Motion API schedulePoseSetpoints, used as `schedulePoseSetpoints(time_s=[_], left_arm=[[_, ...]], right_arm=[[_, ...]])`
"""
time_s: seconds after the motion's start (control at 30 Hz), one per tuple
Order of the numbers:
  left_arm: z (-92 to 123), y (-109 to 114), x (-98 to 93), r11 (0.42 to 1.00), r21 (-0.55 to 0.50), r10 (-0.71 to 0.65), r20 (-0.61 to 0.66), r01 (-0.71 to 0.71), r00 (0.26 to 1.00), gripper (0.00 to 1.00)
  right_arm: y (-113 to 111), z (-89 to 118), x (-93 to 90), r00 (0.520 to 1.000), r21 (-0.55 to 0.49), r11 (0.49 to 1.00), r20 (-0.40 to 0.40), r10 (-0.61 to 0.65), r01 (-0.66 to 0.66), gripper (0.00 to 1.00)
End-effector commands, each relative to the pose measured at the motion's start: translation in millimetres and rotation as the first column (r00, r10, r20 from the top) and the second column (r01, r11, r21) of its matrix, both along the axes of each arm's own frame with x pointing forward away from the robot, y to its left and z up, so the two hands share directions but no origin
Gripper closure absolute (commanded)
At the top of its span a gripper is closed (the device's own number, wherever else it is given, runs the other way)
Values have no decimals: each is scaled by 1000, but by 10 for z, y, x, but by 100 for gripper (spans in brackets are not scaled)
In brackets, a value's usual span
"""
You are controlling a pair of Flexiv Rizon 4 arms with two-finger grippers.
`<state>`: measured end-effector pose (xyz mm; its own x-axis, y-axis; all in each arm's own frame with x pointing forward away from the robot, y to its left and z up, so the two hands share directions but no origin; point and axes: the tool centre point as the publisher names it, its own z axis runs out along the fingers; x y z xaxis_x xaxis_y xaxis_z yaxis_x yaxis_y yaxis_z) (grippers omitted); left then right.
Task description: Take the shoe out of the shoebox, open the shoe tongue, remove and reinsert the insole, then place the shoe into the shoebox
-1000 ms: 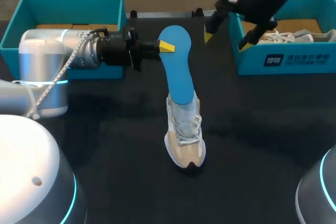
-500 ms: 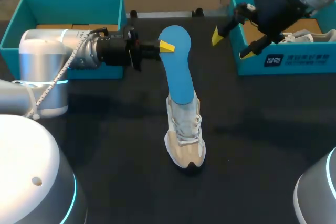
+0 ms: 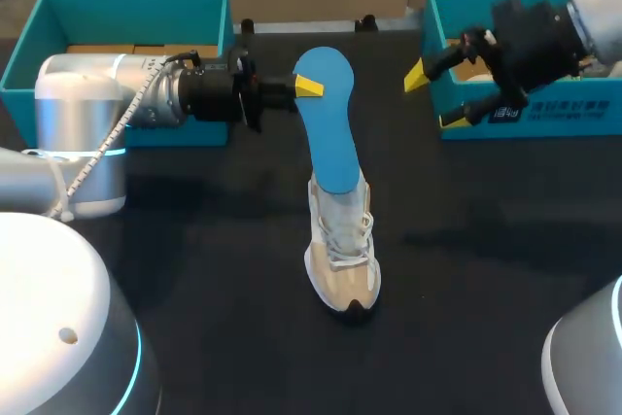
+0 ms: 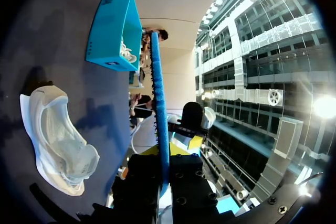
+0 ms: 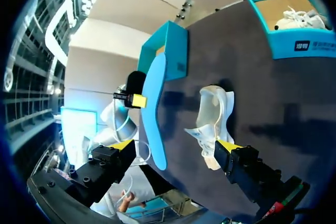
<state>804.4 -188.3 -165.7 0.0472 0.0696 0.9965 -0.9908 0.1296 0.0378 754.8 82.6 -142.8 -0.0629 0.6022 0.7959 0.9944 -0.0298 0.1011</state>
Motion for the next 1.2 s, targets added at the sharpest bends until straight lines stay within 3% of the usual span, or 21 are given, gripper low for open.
schedulePoseSetpoints(time_s=[0.03,0.27,0.4,0.5,0.87,0.97,1.03,1.07,1.1,1.13,1.2], left_arm=[[4,2,-9,1000,3,2,0,-2,1000,100],[4,2,-9,1000,3,2,0,-2,1000,100],[4,2,-9,1000,3,2,0,-2,1000,100],[4,2,-9,1000,3,2,0,-2,1000,100],[4,2,-9,1000,3,2,0,-2,1000,100],[32,32,-19,999,16,-47,169,45,984,100],[42,65,-30,995,67,-95,377,75,921,100],[49,76,-26,995,56,-94,402,78,911,100],[77,93,-11,996,46,-85,511,71,855,100],[81,97,-8,996,48,-86,532,71,842,100],[130,136,1,995,22,-84,703,96,707,100]], right_arm=[[6,-101,-21,1000,156,988,12,15,-17,0],[-9,-181,-9,1000,217,976,17,19,-22,0],[-21,-201,15,999,337,941,40,18,-30,0],[-8,-201,34,998,246,967,21,60,-64,0],[-8,-201,34,998,246,967,21,60,-64,0],[-8,-201,34,998,246,967,21,60,-64,0],[-8,-201,34,998,246,967,21,60,-64,0],[-8,-201,34,998,246,967,21,60,-64,0],[-8,-201,34,998,246,967,21,60,-64,0],[-8,-201,34,998,246,967,21,60,-64,0],[-8,-201,34,998,246,967,21,60,-64,0]])
